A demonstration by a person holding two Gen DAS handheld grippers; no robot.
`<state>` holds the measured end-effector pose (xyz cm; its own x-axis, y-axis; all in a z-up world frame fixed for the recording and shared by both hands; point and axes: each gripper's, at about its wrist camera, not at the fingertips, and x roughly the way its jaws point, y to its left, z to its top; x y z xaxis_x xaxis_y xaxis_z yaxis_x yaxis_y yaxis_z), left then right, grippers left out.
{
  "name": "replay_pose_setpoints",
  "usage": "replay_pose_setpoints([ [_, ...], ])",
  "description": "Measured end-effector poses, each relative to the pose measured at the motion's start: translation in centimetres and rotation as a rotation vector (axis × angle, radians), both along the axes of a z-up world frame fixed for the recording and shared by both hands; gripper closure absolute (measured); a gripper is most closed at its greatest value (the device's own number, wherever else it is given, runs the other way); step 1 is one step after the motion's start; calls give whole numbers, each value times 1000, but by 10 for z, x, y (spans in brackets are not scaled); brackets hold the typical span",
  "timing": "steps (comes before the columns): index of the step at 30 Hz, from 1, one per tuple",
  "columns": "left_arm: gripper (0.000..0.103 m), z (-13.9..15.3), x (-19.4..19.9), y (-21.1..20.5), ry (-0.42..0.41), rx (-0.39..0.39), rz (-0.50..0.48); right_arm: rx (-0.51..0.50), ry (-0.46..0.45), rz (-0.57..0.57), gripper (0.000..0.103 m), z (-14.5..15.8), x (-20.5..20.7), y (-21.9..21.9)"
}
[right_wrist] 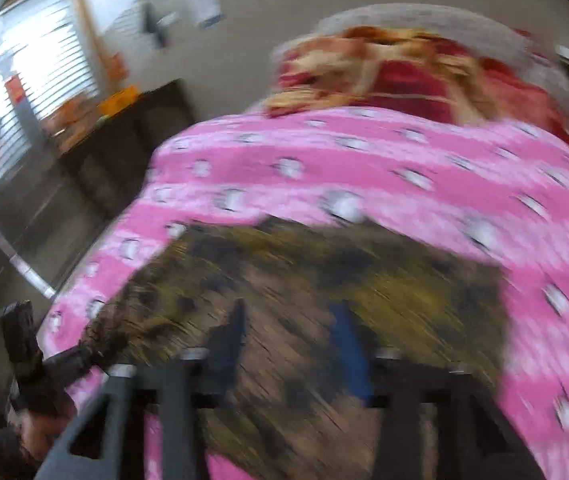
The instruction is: Fold small clothes
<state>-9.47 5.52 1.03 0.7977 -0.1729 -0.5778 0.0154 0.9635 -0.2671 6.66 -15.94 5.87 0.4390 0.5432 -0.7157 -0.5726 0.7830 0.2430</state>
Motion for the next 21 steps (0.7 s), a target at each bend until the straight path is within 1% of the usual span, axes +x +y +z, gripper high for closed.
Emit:
replay_pose_setpoints([
  [1, 93, 5, 4, -8, -24, 14, -34, 22, 37, 31, 39, 0, 15, 19],
  [2, 93, 11, 9, -20, -54, 35, -80, 43, 69, 39, 38, 1, 28, 33],
  [3, 94, 15, 13, -27, -67, 36, -107, 63, 95, 36, 38, 2, 42, 47],
  [5, 94, 18, 20, -35, -79, 14, -164, 105, 184, 52, 38, 1, 72, 74],
  [7, 94, 19, 23, -39, -86, 6, -195, 141, 300, 110, 36, -1, 95, 104],
  [8, 94, 21, 27, -41, -90, -5, -211, 126, 344, 141, 36, -3, 104, 121],
  [9, 94, 22, 28, -42, -91, -10, -217, 75, 373, 167, 36, -7, 111, 140],
  [10, 94, 22, 29, -42, -93, -14, -221, 15, 382, 187, 36, -12, 114, 153],
  [12, 94, 23, 32, -40, -91, -26, -232, -114, 381, 222, 36, -19, 116, 180],
  [13, 94, 23, 32, -39, -90, -30, -234, -197, 377, 239, 36, -25, 117, 194],
  [16, 94, 20, 33, -38, -87, -36, -241, -358, 357, 264, 36, -38, 118, 219],
  [18, 94, 22, 32, -42, -85, -43, -248, -457, 317, 291, 38, -43, 115, 232],
  [19, 94, 23, 32, -42, -86, -42, -251, -502, 302, 314, 40, -47, 114, 237],
  [21, 94, 23, 32, -43, -85, -41, -257, -567, 288, 352, 58, -51, 113, 245],
])
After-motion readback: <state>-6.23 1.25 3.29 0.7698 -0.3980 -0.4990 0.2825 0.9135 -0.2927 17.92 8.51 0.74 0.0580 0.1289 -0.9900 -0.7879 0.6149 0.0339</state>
